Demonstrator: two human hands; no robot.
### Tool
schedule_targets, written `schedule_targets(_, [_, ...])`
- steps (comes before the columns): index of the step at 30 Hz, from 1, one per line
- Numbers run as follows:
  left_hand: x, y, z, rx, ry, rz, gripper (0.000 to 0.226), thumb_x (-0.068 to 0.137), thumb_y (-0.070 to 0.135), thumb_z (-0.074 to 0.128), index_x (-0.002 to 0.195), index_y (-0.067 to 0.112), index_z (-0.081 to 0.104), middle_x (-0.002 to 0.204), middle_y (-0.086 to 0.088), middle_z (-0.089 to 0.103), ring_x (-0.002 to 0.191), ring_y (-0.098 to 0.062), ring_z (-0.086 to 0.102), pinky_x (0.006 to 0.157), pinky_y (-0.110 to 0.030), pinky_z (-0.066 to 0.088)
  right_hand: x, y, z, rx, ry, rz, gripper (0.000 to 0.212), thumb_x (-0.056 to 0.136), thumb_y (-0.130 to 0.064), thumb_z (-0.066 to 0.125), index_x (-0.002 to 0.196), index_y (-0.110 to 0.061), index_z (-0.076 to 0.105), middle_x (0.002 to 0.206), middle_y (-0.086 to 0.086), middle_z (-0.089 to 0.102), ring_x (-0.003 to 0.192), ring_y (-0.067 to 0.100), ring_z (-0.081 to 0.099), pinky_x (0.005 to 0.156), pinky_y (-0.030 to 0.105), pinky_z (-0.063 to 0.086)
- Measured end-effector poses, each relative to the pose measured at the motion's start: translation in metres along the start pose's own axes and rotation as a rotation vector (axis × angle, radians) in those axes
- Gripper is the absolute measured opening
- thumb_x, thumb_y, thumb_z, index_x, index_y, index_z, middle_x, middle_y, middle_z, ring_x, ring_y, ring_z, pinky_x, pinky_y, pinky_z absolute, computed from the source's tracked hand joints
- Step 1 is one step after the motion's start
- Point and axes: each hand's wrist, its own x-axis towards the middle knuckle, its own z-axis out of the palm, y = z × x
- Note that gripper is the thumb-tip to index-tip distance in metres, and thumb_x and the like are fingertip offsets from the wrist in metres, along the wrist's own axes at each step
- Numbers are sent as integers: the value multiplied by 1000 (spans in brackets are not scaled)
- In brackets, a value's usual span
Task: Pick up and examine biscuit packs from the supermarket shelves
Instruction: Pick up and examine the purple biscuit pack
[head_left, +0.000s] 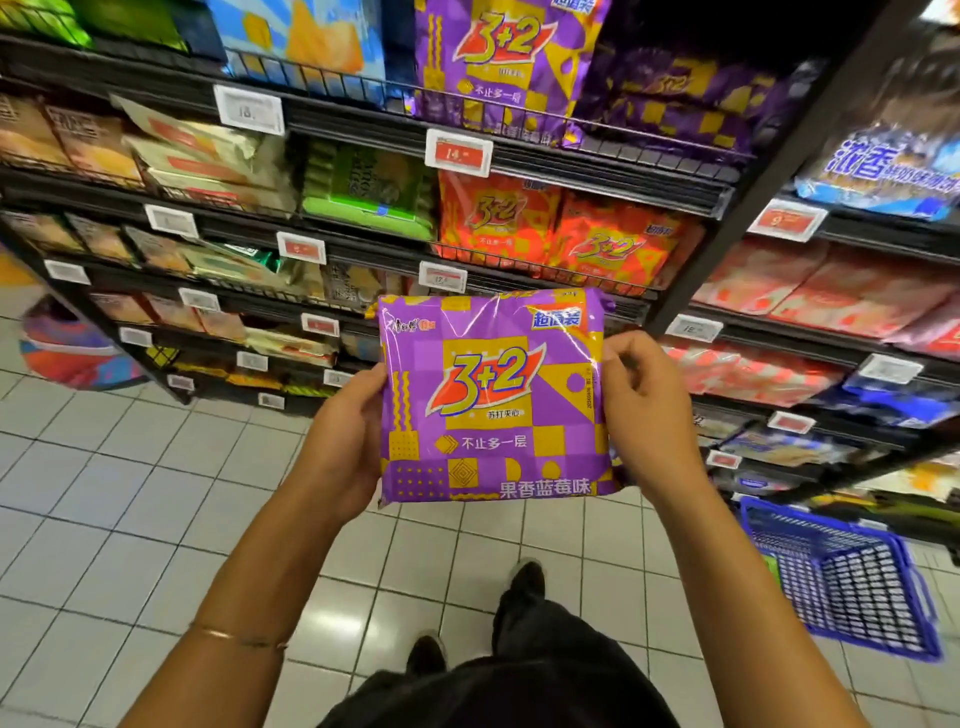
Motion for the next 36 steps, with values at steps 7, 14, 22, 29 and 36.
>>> schedule_targets(7, [-19, -6, -27, -50, -23, 76, 23, 109, 29, 46, 112, 12, 62, 119, -14, 75, 99, -28, 77, 89, -48, 60, -5, -11, 6, -187, -51, -67, 19, 106, -16, 40, 91, -17, 51, 84, -8, 59, 82, 21, 58, 72, 43, 47])
schedule_targets(14, [-20, -5, -46, -319, -137, -18, 32, 107, 29, 49, 135, 17, 59, 138, -14, 67, 123, -35, 68, 102, -60, 52, 2, -8, 9, -90, -18, 30, 23, 104, -10, 38, 87, -17, 51, 88, -1, 57, 87, 22, 54, 79, 42, 46])
schedule_targets(22, [-21, -7, -54, -342, -140, 17, 19, 107, 27, 48, 98, 20, 63, 117, -9, 75, 103, -28, 75, 85, -53, 62, -8, 1, 17, -10, 3, 103, 26, 105, -14, 37, 86, -23, 52, 94, 1, 63, 89, 22, 60, 79, 42, 49])
schedule_targets(29, [-24, -13, -58, -261, -193, -42, 55, 100, 56, 50, 133, 16, 71, 135, -15, 69, 121, -38, 68, 88, -55, 60, -14, -9, 17, 138, -86, 92, 31, 106, -16, 43, 82, -18, 63, 75, -5, 67, 65, 5, 60, 59, 24, 50])
schedule_targets(36, [-26, -30, -46, -245, -127, -155, 44, 91, 46, 68, 115, 12, 80, 118, -17, 77, 97, -35, 78, 74, -51, 64, -29, -39, 33, 454, -316, 88, 29, 98, -46, 55, 79, -25, 59, 65, -14, 60, 58, 2, 55, 54, 20, 44])
